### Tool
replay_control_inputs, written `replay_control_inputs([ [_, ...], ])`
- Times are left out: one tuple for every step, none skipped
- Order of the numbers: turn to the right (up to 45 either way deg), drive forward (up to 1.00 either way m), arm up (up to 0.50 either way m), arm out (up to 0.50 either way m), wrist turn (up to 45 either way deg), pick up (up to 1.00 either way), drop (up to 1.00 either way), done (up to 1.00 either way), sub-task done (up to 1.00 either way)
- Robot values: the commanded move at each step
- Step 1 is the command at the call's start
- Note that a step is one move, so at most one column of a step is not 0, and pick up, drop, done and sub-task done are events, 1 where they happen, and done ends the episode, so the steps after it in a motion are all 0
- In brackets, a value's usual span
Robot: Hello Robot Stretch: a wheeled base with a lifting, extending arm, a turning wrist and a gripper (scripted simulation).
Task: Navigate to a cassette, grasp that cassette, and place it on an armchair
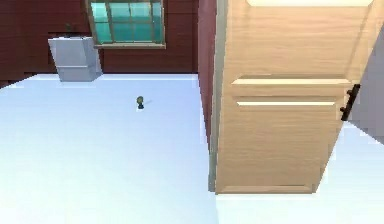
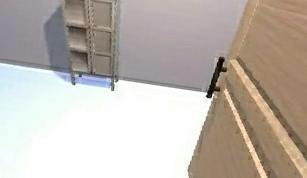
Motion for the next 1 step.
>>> replay_control_inputs([
  [0.0, 0.15, 0.0, 0.0, 0.0, 0.0, 0.0, 0.0, 0.0],
])
